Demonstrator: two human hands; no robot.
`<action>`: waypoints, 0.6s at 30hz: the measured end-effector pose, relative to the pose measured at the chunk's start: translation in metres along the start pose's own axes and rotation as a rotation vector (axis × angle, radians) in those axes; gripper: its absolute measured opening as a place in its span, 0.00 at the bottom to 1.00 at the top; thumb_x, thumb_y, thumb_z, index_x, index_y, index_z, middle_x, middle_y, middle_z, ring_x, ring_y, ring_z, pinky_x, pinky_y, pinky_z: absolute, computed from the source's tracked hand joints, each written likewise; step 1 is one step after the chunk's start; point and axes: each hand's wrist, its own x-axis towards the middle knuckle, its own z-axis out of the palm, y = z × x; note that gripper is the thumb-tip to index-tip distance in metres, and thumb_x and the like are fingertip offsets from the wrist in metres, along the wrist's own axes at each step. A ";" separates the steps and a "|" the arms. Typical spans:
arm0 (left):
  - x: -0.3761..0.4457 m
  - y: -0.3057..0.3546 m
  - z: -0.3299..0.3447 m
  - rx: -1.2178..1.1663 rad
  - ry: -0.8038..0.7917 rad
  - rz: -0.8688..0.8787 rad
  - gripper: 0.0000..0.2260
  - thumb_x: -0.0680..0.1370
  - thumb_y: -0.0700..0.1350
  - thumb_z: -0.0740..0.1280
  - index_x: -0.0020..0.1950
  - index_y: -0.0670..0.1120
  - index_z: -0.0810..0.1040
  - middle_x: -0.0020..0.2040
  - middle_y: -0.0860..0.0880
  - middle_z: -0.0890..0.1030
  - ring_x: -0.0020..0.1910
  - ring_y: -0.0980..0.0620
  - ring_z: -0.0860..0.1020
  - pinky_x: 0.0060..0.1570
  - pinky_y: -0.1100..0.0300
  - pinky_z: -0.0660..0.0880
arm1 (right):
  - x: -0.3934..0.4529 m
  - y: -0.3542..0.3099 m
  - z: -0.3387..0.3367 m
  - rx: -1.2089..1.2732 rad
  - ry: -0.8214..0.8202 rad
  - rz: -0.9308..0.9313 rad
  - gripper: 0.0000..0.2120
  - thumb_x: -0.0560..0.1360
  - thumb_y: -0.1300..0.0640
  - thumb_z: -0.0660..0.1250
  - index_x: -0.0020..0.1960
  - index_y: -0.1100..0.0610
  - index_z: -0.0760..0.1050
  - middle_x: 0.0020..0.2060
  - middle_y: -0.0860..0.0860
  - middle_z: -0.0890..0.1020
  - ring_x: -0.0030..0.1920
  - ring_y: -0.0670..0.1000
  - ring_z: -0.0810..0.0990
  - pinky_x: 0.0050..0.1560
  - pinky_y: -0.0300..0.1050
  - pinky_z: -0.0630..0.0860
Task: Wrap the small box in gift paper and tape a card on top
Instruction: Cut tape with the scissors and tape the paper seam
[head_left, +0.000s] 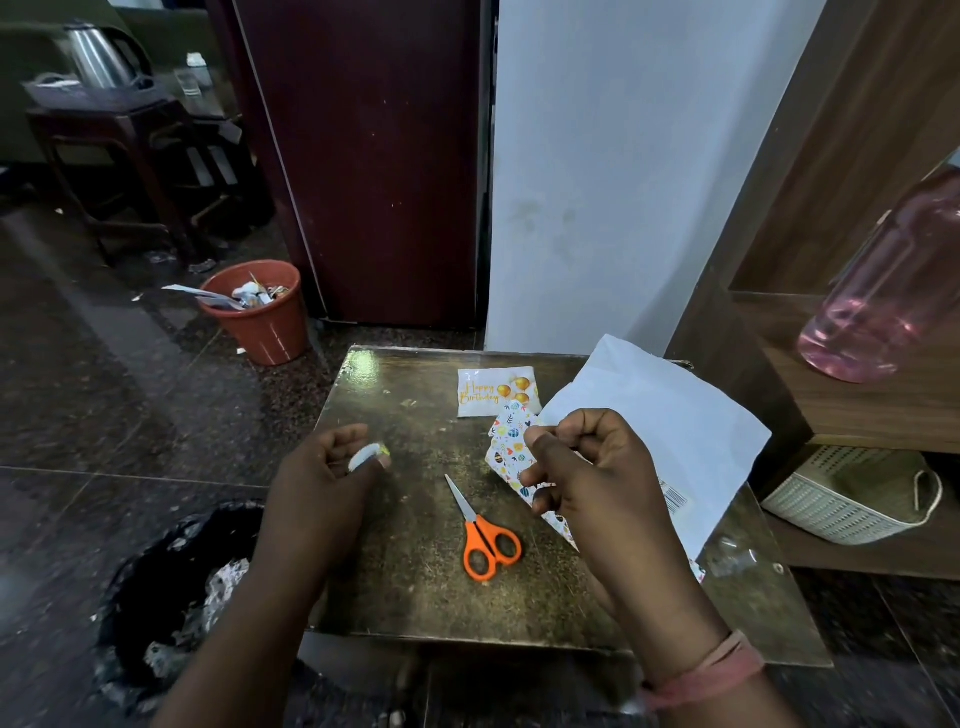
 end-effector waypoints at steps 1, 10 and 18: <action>-0.001 0.000 0.002 0.030 -0.002 0.020 0.16 0.77 0.45 0.75 0.64 0.49 0.81 0.55 0.54 0.85 0.52 0.57 0.83 0.46 0.60 0.76 | 0.000 0.000 -0.001 0.000 0.001 -0.003 0.10 0.77 0.64 0.72 0.46 0.56 0.71 0.44 0.59 0.78 0.34 0.52 0.82 0.32 0.49 0.73; -0.008 0.000 0.009 0.214 -0.023 0.125 0.12 0.76 0.44 0.76 0.56 0.57 0.80 0.47 0.62 0.83 0.47 0.65 0.81 0.45 0.64 0.75 | 0.000 -0.003 -0.003 -0.015 -0.004 0.004 0.09 0.78 0.62 0.72 0.47 0.56 0.71 0.42 0.56 0.79 0.33 0.50 0.81 0.33 0.47 0.73; -0.009 0.000 0.012 0.363 -0.034 0.145 0.23 0.72 0.54 0.76 0.66 0.53 0.80 0.55 0.53 0.85 0.53 0.52 0.83 0.58 0.49 0.79 | 0.007 -0.014 -0.018 0.067 0.052 -0.032 0.08 0.78 0.66 0.69 0.47 0.57 0.71 0.47 0.60 0.82 0.33 0.52 0.79 0.31 0.46 0.71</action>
